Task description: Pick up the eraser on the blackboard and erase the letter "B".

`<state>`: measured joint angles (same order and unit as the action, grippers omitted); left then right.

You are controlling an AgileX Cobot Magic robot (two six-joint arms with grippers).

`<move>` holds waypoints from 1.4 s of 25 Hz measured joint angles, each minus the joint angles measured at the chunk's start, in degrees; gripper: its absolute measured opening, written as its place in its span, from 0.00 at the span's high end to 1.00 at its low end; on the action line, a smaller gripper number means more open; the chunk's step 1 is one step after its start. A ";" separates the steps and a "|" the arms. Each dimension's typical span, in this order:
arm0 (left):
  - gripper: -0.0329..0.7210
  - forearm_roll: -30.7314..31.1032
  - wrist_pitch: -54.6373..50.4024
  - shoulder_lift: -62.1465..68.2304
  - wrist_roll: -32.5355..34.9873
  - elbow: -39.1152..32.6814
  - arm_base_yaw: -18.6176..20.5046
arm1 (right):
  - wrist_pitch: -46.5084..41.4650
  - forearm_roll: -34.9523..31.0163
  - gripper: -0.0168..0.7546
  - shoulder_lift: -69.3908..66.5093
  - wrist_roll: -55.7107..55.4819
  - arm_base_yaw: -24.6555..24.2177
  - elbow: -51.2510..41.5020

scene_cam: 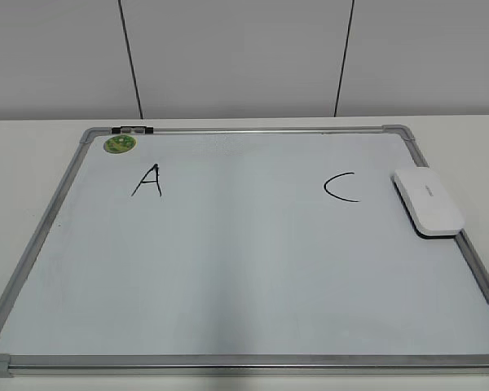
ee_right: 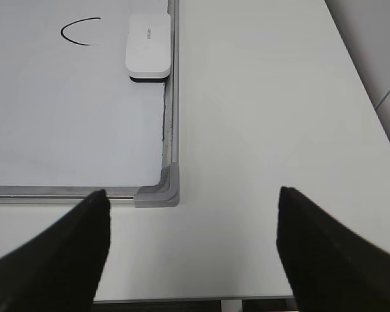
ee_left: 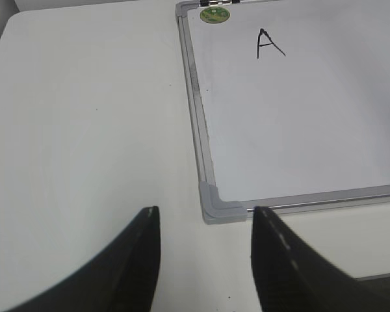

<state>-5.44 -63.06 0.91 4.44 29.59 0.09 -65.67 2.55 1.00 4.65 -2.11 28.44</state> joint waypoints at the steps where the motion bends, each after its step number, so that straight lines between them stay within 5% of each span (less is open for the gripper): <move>1: 0.49 0.00 0.00 0.00 0.00 0.00 0.00 | 0.00 0.00 0.21 0.00 0.00 0.00 0.00; 35: 0.49 0.00 0.00 0.00 0.00 0.00 0.00 | 0.00 0.00 0.22 0.00 -0.11 0.00 0.00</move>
<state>-5.44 -63.06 0.91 4.44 29.59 0.09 -65.67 2.55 1.00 4.55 -2.11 28.44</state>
